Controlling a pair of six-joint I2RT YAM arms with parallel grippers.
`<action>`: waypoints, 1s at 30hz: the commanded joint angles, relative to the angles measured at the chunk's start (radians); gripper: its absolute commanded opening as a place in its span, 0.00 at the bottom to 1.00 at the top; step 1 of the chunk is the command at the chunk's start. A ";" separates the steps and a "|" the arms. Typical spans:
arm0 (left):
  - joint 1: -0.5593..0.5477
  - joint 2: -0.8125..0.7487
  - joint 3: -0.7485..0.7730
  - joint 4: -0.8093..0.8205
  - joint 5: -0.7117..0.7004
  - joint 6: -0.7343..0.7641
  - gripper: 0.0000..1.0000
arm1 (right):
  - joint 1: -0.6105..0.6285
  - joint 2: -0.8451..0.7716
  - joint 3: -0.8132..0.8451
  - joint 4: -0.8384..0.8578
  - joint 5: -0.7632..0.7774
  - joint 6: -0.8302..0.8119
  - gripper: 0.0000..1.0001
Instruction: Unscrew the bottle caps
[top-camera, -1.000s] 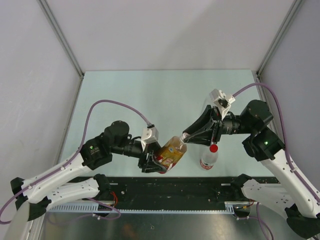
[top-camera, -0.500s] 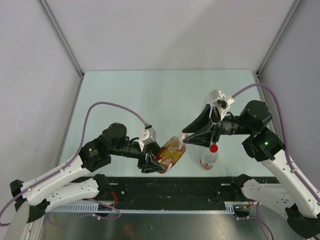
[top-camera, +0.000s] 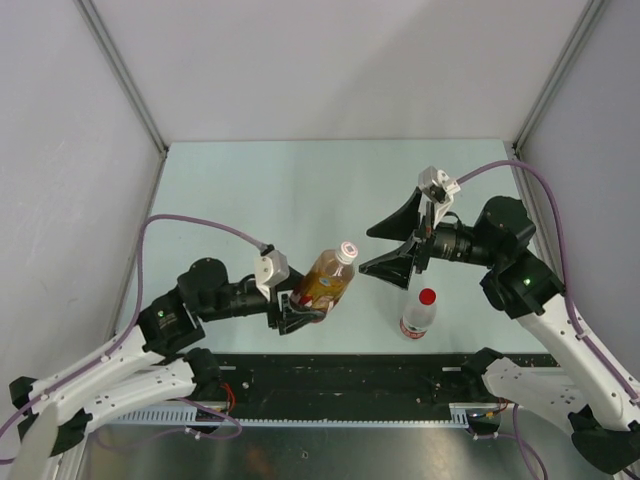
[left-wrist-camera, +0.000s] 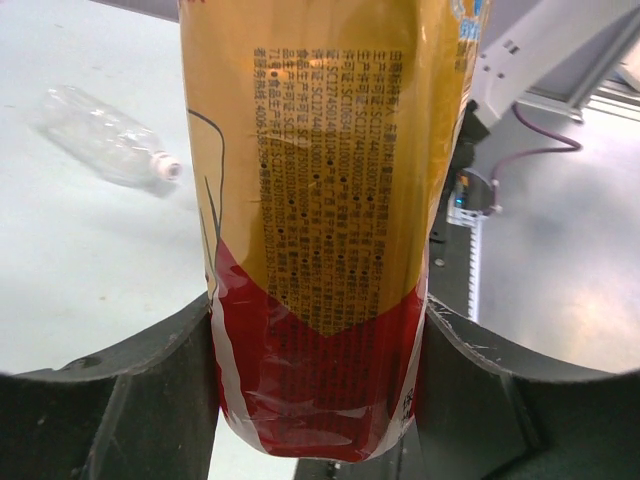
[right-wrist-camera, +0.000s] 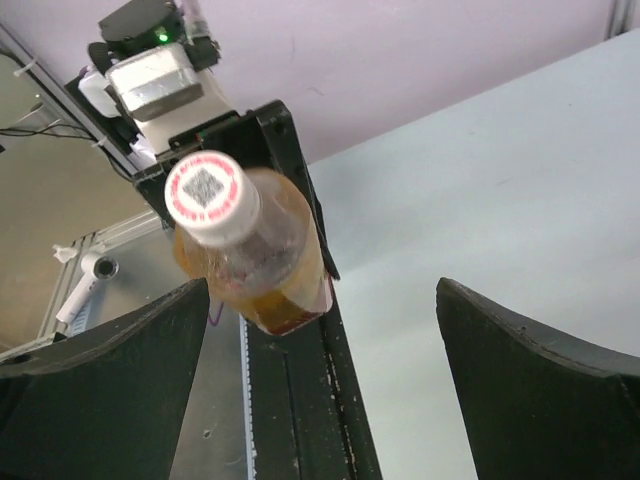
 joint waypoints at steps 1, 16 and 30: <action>-0.005 -0.036 -0.006 0.041 -0.170 0.056 0.00 | -0.005 0.000 -0.001 0.000 0.043 -0.012 0.99; -0.006 0.044 0.047 -0.093 -0.455 0.178 0.00 | -0.039 0.076 0.000 0.053 0.146 0.108 1.00; -0.007 0.191 0.058 -0.187 -0.663 0.222 0.00 | -0.110 0.193 0.002 0.043 0.234 0.278 0.99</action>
